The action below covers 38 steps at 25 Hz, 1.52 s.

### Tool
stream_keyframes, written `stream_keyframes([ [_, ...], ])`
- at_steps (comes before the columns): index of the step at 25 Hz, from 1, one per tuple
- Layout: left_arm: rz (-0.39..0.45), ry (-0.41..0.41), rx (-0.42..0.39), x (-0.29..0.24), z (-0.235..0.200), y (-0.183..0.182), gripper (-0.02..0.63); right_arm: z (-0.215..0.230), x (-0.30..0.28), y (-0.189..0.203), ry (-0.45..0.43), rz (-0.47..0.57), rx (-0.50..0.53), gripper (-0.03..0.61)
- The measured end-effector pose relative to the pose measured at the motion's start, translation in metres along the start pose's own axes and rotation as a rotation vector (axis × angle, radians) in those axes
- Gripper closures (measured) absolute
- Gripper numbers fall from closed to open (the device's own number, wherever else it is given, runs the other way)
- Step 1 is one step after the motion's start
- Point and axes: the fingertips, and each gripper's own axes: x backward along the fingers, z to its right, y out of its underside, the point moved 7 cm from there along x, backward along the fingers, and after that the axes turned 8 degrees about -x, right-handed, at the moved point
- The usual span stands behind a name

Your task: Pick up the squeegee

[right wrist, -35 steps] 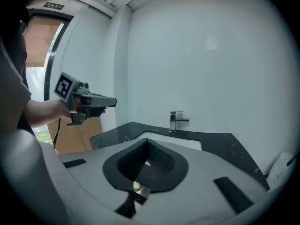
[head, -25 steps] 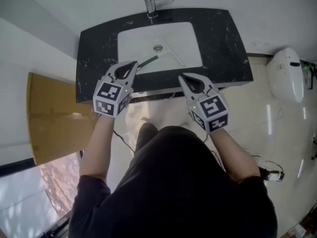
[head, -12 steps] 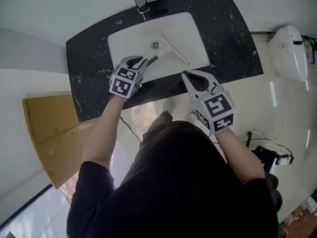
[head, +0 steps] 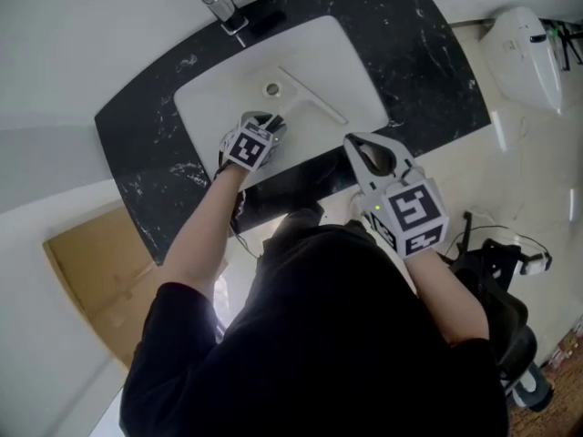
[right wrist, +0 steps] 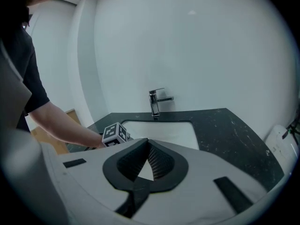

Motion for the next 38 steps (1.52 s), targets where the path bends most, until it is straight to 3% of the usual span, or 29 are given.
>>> stream_keyframes([
  [3, -0.042, 0.014, 0.021, -0.01, -0.003, 0.012, 0.445, 0.007, 0.0, -0.001, 0.012, -0.014, -0.008, 0.581],
  [7, -0.036, -0.019, 0.036, -0.006, -0.011, 0.019, 0.448, 0.013, -0.003, -0.001, 0.001, -0.005, -0.028, 0.581],
  [9, -0.033, -0.036, 0.019, -0.005, -0.012, 0.02, 0.512, 0.014, -0.002, -0.001, -0.004, -0.019, -0.029, 0.581],
  [11, -0.029, -0.048, 0.022, -0.004, -0.011, 0.021, 0.512, 0.016, -0.001, -0.002, -0.009, -0.011, -0.026, 0.581],
  [17, 0.047, -0.119, 0.04, 0.023, -0.01, 0.003, 0.513, 0.019, 0.012, -0.009, -0.033, 0.047, -0.001, 0.581],
  [23, 0.149, -0.247, 0.156, 0.077, -0.008, -0.012, 0.514, 0.015, 0.039, -0.017, -0.08, 0.082, 0.074, 0.581],
  [29, 0.281, -0.4, 0.179, 0.167, 0.039, -0.048, 0.514, 0.009, 0.086, -0.015, -0.138, 0.145, 0.138, 0.581],
  [38, 0.434, -0.609, 0.155, 0.295, 0.157, -0.086, 0.514, 0.0, 0.146, -0.001, -0.26, 0.198, 0.195, 0.581],
])
